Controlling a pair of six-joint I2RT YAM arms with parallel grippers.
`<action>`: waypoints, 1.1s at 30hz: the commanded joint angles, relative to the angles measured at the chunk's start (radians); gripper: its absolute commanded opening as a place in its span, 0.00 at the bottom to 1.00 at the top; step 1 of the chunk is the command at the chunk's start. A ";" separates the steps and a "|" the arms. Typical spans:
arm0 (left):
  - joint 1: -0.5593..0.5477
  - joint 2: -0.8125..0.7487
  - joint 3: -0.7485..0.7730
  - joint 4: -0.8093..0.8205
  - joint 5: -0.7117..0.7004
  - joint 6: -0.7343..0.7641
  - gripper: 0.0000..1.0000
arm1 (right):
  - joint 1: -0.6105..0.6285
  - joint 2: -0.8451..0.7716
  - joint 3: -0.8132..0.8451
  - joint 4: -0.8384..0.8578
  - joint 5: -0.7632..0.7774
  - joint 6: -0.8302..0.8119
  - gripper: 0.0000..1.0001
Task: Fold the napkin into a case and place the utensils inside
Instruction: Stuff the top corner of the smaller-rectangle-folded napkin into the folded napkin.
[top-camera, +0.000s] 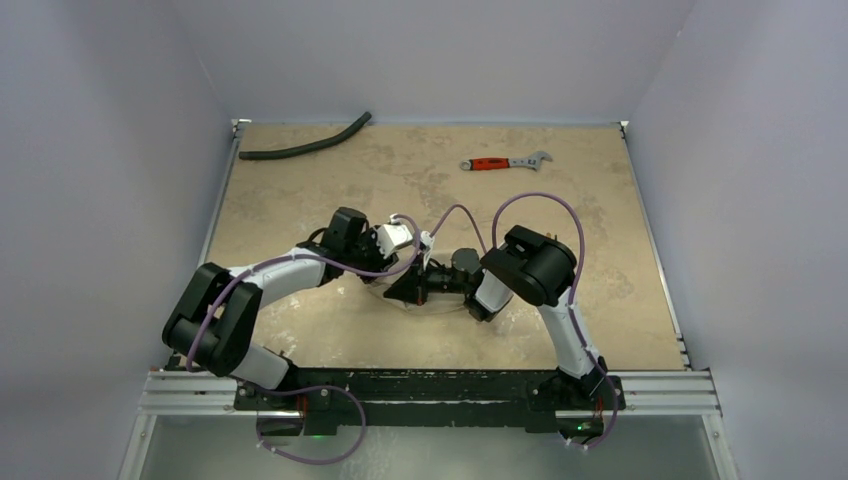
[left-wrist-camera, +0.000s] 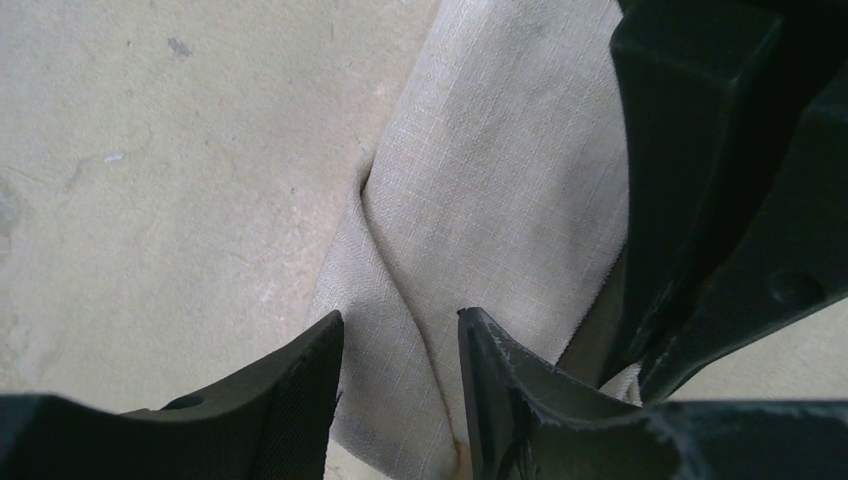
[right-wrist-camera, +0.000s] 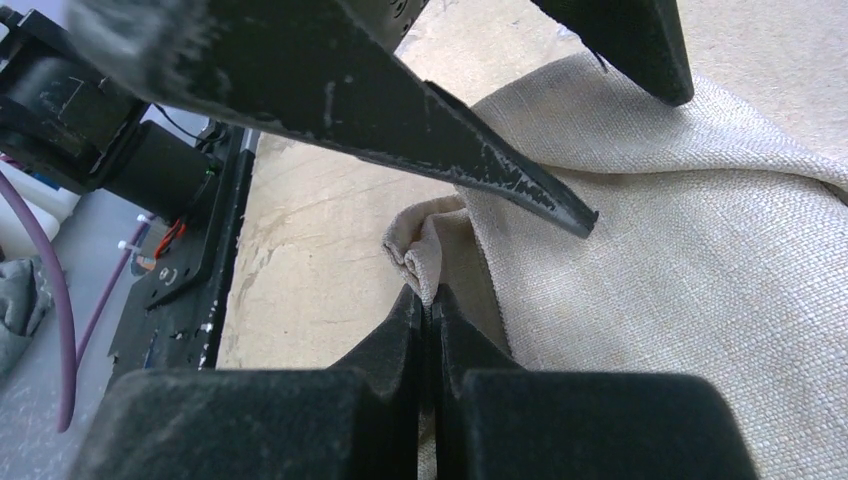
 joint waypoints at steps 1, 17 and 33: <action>-0.007 -0.001 -0.020 0.035 -0.082 0.022 0.40 | 0.002 -0.021 0.028 0.026 -0.004 0.005 0.00; -0.006 -0.037 -0.015 0.046 -0.007 -0.008 0.00 | -0.009 0.025 0.015 0.081 -0.053 0.208 0.00; 0.000 -0.090 -0.050 0.027 0.047 0.062 0.00 | -0.028 -0.118 0.074 -0.432 0.109 0.081 0.00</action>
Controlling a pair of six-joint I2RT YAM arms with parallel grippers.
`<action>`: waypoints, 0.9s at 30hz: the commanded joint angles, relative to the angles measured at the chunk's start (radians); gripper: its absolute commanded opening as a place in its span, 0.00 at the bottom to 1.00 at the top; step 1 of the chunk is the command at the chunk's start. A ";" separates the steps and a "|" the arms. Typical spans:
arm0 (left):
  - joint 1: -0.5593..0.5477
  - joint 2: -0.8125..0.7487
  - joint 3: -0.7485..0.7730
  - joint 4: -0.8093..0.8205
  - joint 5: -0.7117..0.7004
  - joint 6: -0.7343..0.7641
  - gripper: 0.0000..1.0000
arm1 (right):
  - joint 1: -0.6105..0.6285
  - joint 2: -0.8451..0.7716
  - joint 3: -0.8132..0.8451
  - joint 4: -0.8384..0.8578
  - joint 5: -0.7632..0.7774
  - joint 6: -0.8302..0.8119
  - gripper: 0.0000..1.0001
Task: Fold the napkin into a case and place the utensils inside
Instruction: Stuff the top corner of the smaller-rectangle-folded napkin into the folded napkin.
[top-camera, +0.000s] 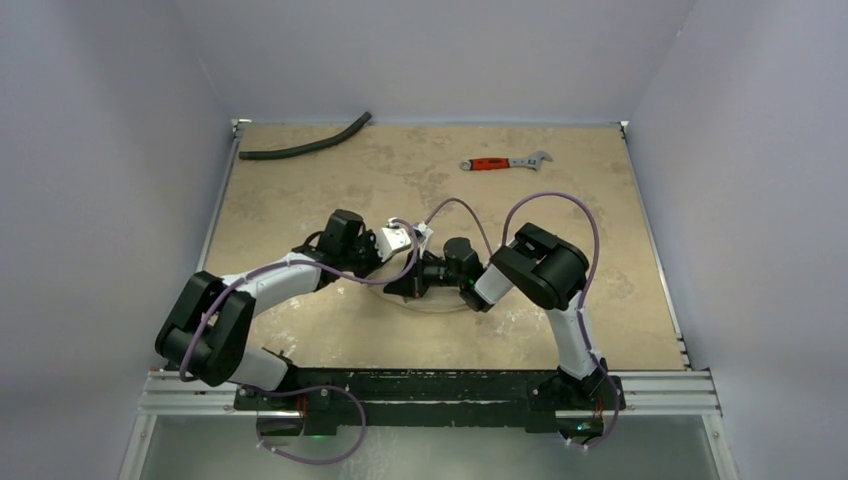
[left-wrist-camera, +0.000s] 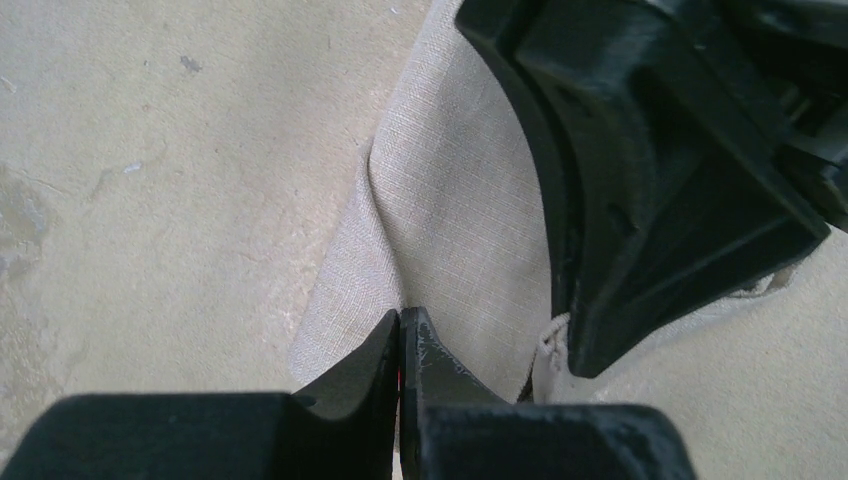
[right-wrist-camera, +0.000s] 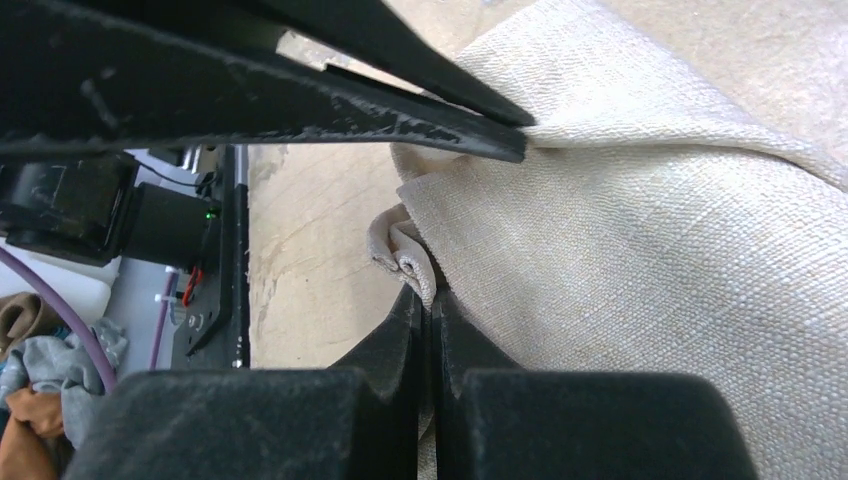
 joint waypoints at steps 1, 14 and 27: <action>0.004 -0.052 -0.025 0.013 0.055 0.035 0.00 | -0.008 -0.058 0.023 -0.190 0.064 -0.048 0.00; 0.004 -0.068 -0.064 0.031 0.056 0.051 0.00 | -0.015 -0.130 0.106 -0.316 0.028 -0.096 0.00; 0.002 -0.079 -0.074 0.031 0.072 0.055 0.00 | -0.053 -0.051 0.152 -0.432 0.012 -0.098 0.00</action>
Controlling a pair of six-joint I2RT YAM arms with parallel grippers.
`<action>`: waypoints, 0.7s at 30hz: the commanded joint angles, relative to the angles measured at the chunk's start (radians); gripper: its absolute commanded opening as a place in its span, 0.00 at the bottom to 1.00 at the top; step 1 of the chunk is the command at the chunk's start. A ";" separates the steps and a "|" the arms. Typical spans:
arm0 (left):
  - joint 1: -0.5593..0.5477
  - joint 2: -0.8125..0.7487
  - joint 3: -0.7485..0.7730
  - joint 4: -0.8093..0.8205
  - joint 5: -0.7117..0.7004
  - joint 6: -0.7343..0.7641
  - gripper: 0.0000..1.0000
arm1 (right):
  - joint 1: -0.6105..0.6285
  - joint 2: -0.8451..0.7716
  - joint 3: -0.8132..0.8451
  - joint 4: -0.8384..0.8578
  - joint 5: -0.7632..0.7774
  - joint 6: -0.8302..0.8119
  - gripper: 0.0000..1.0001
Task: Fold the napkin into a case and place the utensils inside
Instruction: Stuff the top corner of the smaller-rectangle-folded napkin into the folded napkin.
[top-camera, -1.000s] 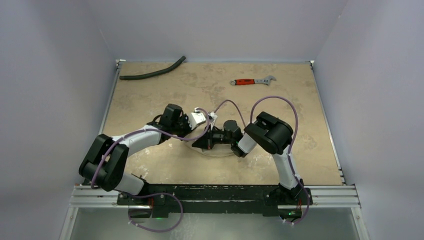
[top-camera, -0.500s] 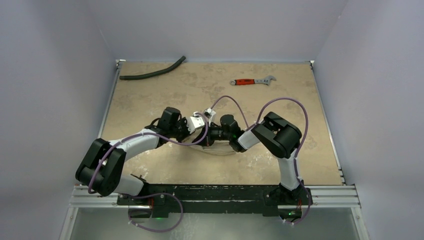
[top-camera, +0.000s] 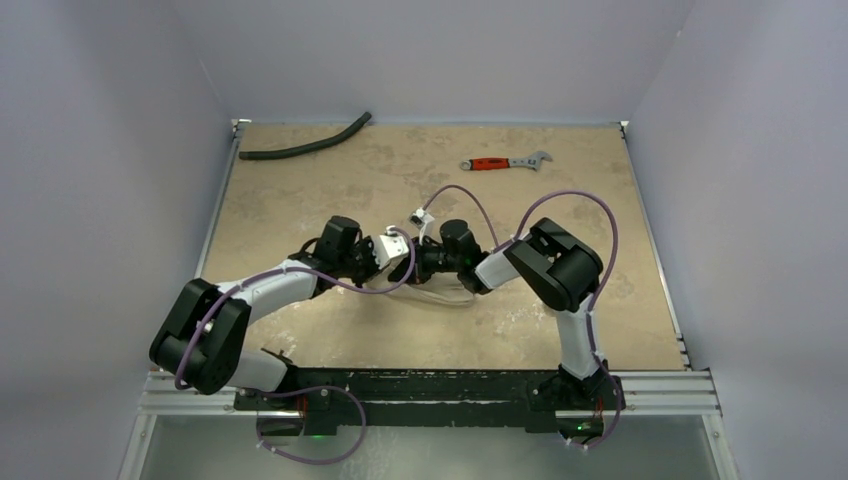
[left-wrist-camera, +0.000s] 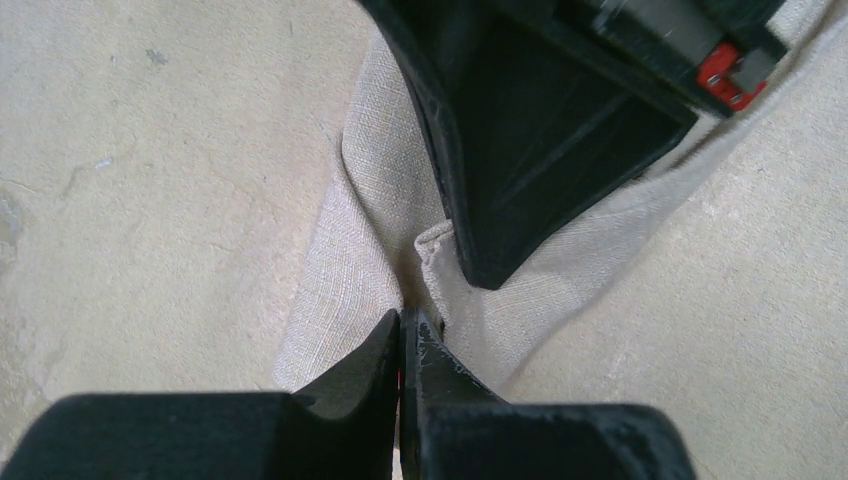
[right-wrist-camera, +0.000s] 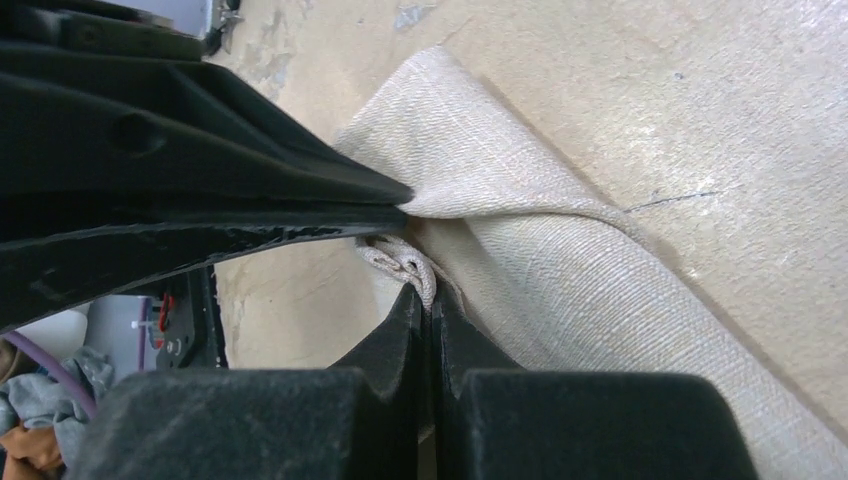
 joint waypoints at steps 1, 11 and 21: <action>0.003 -0.027 -0.007 0.015 0.041 0.016 0.00 | -0.003 0.050 0.056 -0.082 -0.013 -0.032 0.00; 0.011 -0.032 0.037 0.087 -0.016 -0.041 0.00 | -0.001 0.100 0.058 -0.189 0.026 -0.052 0.00; 0.039 -0.048 0.069 0.041 -0.029 -0.024 0.00 | -0.001 0.131 0.068 -0.317 0.084 -0.064 0.00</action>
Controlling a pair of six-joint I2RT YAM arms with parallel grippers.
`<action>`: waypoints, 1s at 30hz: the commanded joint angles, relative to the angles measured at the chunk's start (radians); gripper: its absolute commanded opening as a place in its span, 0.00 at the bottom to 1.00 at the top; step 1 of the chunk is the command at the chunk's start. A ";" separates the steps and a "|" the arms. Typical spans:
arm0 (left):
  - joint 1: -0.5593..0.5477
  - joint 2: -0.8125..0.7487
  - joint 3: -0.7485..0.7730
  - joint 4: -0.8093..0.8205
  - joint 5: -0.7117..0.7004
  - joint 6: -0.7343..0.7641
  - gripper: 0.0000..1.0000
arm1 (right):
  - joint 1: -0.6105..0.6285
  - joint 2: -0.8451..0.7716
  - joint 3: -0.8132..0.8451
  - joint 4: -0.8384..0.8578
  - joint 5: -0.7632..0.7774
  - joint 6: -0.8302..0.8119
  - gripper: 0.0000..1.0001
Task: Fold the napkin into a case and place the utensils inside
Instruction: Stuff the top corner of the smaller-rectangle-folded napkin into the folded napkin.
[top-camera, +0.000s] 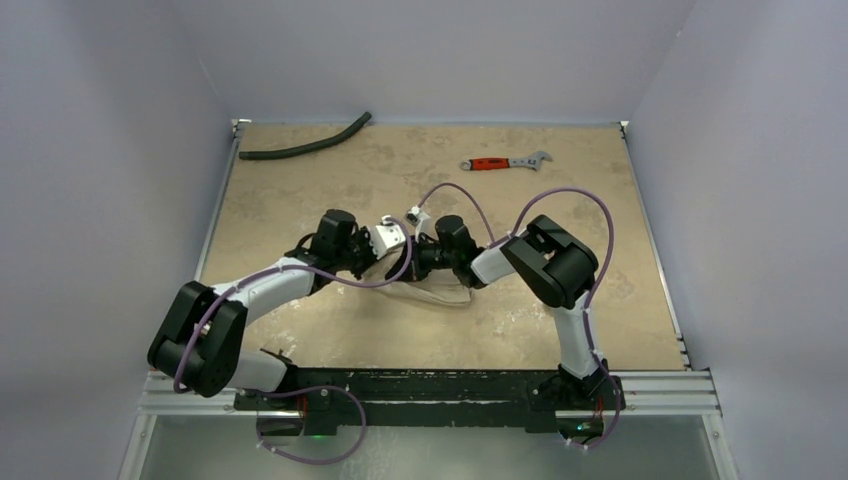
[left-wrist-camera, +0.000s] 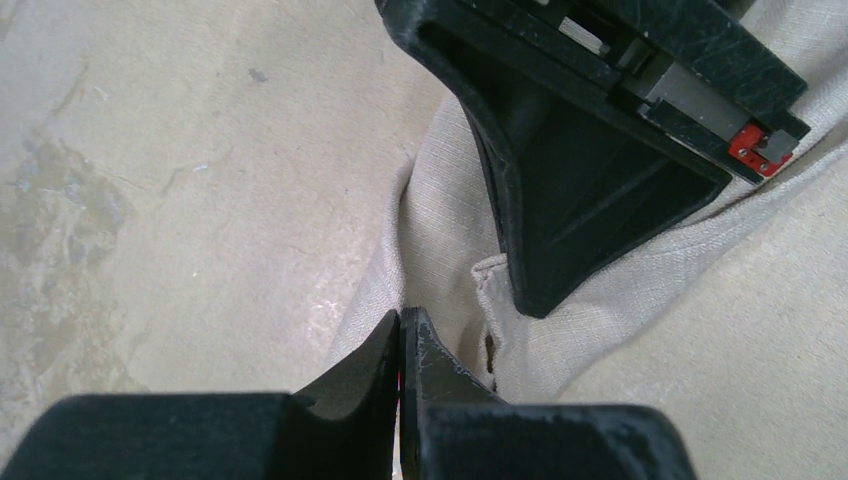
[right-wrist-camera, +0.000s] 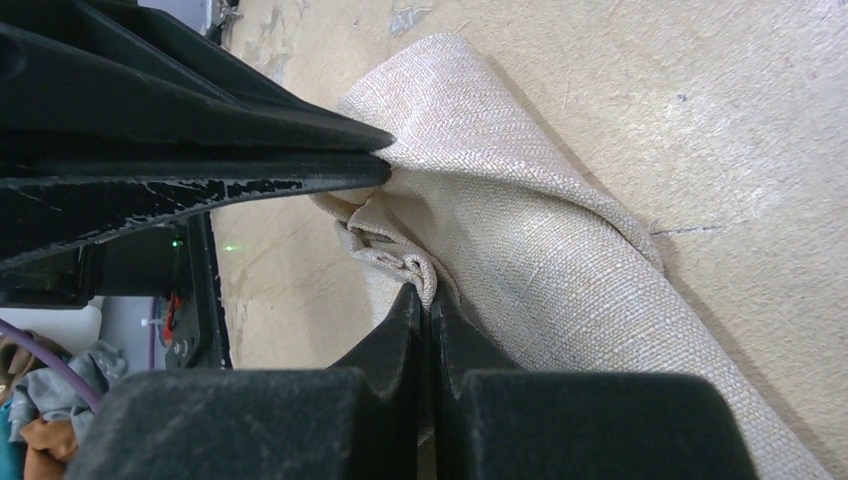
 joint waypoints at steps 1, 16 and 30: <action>0.017 -0.037 0.054 -0.004 0.023 -0.002 0.00 | 0.000 0.081 0.003 -0.248 0.113 -0.052 0.00; -0.014 -0.042 -0.077 0.102 -0.069 0.232 0.00 | 0.000 0.115 0.128 -0.432 0.009 -0.076 0.00; -0.068 -0.030 -0.111 0.161 -0.116 0.249 0.08 | 0.000 0.119 0.106 -0.387 -0.082 -0.052 0.00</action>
